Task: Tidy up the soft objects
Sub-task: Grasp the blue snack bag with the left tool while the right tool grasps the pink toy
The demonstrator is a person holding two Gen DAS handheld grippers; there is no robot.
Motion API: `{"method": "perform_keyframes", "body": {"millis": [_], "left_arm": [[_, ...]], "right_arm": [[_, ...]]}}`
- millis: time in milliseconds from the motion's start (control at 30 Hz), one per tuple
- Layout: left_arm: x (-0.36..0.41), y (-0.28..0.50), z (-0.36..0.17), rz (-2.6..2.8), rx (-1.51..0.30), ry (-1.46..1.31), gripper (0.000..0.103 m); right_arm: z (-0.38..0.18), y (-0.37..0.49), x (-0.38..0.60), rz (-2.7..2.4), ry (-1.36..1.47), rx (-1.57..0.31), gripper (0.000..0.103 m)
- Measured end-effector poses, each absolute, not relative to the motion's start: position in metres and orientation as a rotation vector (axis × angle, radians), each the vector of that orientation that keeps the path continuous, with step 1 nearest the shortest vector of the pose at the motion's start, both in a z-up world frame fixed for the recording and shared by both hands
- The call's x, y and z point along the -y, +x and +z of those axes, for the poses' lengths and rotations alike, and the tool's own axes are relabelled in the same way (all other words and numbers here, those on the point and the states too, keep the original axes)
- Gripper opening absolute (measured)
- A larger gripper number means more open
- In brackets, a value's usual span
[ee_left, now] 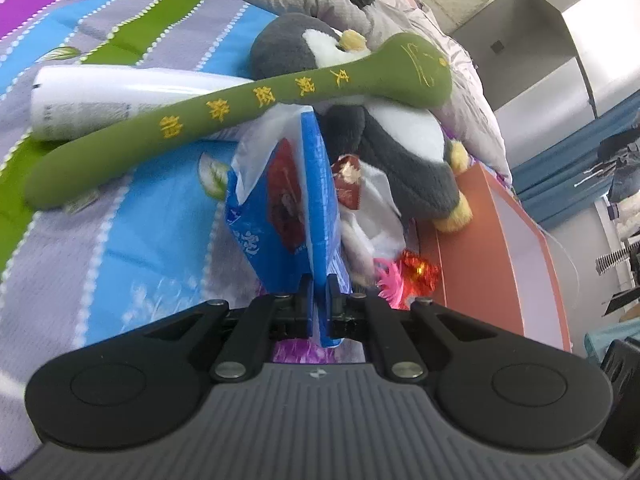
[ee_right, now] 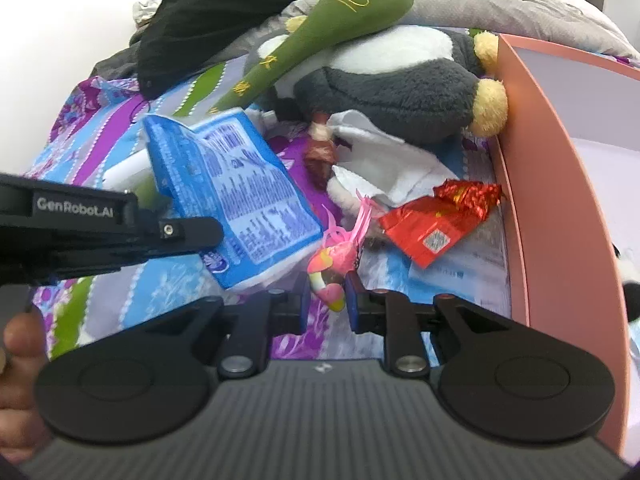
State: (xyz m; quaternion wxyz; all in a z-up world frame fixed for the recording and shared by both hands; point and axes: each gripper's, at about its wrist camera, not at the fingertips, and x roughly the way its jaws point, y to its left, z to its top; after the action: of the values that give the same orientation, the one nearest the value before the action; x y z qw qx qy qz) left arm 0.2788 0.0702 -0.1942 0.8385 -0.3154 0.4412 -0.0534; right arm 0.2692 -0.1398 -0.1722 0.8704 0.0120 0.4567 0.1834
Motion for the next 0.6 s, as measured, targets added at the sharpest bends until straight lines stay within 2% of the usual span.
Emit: {"method": "perform_keyframes", "body": {"millis": [600], "left_arm": [[-0.069, 0.155, -0.172, -0.171, -0.965, -0.639, 0.006]], "right_arm": [[-0.144, 0.174, 0.145, 0.387, -0.012, -0.925, 0.022]]}}
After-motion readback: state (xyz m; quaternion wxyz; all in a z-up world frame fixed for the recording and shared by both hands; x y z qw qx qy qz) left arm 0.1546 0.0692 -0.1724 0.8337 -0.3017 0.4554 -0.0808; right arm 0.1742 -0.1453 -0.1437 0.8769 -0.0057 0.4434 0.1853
